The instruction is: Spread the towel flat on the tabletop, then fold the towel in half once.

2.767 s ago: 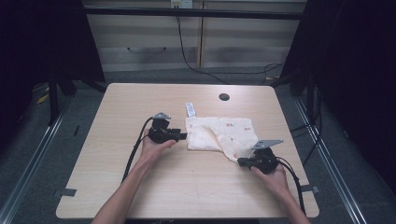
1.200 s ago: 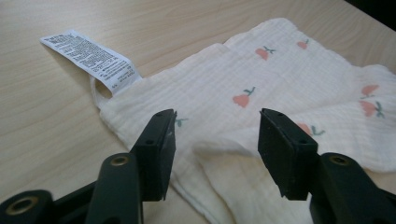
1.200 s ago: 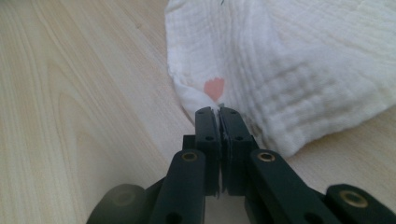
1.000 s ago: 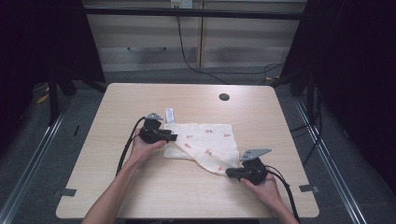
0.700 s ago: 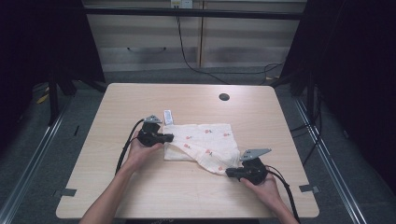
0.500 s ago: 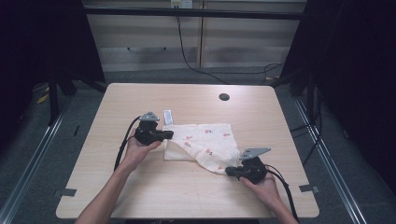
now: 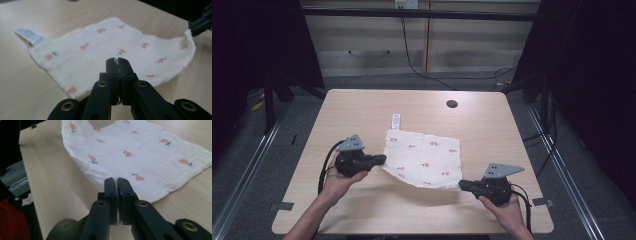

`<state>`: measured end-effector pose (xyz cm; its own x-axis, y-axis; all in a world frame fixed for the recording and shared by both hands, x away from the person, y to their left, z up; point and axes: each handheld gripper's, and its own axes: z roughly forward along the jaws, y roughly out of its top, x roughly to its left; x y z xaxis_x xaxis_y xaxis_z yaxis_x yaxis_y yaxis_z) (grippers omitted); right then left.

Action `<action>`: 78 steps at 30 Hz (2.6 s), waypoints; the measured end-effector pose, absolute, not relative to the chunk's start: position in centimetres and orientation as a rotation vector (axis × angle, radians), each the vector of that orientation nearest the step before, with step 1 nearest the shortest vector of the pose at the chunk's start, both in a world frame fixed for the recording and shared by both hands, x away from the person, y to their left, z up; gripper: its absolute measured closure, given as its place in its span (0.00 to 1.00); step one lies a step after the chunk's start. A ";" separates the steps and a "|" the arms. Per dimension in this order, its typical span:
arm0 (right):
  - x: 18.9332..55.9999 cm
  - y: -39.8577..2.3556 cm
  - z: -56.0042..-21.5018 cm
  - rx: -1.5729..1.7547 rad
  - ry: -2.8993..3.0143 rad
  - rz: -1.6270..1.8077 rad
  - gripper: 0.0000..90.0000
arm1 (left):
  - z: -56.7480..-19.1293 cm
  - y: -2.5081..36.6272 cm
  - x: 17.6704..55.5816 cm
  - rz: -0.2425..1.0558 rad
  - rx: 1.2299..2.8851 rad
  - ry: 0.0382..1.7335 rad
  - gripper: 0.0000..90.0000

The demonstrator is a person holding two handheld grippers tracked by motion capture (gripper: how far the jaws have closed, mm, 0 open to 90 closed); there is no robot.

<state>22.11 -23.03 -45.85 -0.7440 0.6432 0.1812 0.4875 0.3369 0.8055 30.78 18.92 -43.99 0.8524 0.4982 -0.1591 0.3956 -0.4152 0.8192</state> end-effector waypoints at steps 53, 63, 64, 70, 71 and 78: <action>28.7 -19.6 -50.2 1.165 2.540 1.182 0.76 | -50.5 18.6 31.3 0.007 2.158 0.682 0.56; 27.4 -19.4 -50.0 1.151 2.565 1.179 0.72 | -50.2 18.5 30.0 0.017 2.197 0.662 0.48; 27.3 -19.4 -50.0 1.150 2.570 1.176 0.71 | -50.2 18.6 30.0 0.001 2.198 0.666 0.48; 27.9 -19.8 -49.1 1.147 2.517 1.231 0.67 | -49.6 19.3 30.7 0.012 2.151 0.697 0.45; 28.3 -20.0 -48.9 1.158 2.500 1.239 0.68 | -49.5 19.5 30.9 0.009 2.152 0.700 0.45; 31.0 -20.7 -48.0 1.182 2.434 1.271 0.68 | -50.0 19.5 31.7 0.032 2.156 0.736 0.46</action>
<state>30.96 -20.72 -47.98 -0.6777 0.7047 0.2103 0.5753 0.3299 0.7484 31.75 19.46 -49.97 0.8275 0.5152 -0.2234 0.4936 -0.4776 0.7268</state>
